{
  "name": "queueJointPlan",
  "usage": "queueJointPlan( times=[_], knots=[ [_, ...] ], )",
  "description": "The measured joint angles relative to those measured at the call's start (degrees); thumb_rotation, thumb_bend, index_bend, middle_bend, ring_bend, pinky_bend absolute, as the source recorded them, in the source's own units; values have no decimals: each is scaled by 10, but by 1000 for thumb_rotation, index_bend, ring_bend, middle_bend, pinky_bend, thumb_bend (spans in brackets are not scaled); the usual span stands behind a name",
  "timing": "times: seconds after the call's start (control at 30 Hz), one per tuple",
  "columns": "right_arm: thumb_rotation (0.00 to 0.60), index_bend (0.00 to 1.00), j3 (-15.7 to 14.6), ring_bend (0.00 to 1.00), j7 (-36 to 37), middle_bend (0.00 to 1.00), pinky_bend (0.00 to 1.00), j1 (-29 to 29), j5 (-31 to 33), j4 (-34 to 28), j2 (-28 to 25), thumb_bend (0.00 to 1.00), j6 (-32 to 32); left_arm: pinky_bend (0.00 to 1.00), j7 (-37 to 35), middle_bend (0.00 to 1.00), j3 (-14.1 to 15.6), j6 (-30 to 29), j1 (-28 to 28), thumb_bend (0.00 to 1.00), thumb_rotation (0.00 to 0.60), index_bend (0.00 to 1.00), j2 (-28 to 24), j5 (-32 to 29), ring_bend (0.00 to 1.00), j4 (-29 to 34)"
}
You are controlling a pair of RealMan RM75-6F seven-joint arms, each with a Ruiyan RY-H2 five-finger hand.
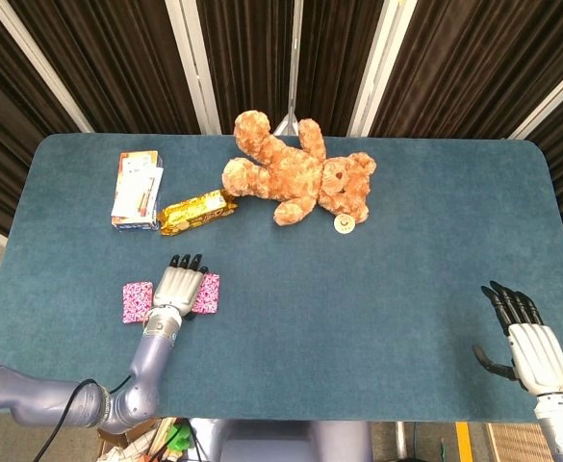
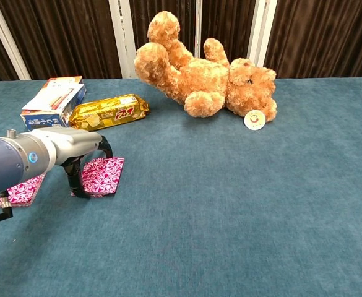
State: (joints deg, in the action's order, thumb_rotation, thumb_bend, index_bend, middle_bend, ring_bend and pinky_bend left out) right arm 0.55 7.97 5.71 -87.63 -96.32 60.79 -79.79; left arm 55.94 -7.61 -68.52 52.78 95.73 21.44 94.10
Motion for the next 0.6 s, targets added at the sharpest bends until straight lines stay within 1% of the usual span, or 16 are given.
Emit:
queueJointPlan(
  times=[0.2, 0.4, 0.5, 0.6],
  knots=[
    [600, 0, 0, 0, -2, 0, 49, -1, -1, 0, 0, 362, -2, 0, -19, 0, 4, -10, -12, 476, 600, 543, -21, 29, 0, 33],
    [600, 0, -1, 0, -6, 0, 49, -2, -1, -1, 1, 362, -4, 0, -38, 0, 11, -25, -28, 476, 600, 553, -63, 61, 0, 88],
    [600, 0, 0, 0, -8, 0, 49, -2, -1, -1, 1, 363, -4, 0, -47, 0, 20, -28, -37, 476, 600, 552, -83, 79, 0, 118],
    [600, 0, 1, 0, -11, 0, 49, -2, 1, -2, 2, 363, -4, 0, -52, 0, 37, -28, -45, 475, 600, 550, -96, 102, 0, 144]
  ],
)
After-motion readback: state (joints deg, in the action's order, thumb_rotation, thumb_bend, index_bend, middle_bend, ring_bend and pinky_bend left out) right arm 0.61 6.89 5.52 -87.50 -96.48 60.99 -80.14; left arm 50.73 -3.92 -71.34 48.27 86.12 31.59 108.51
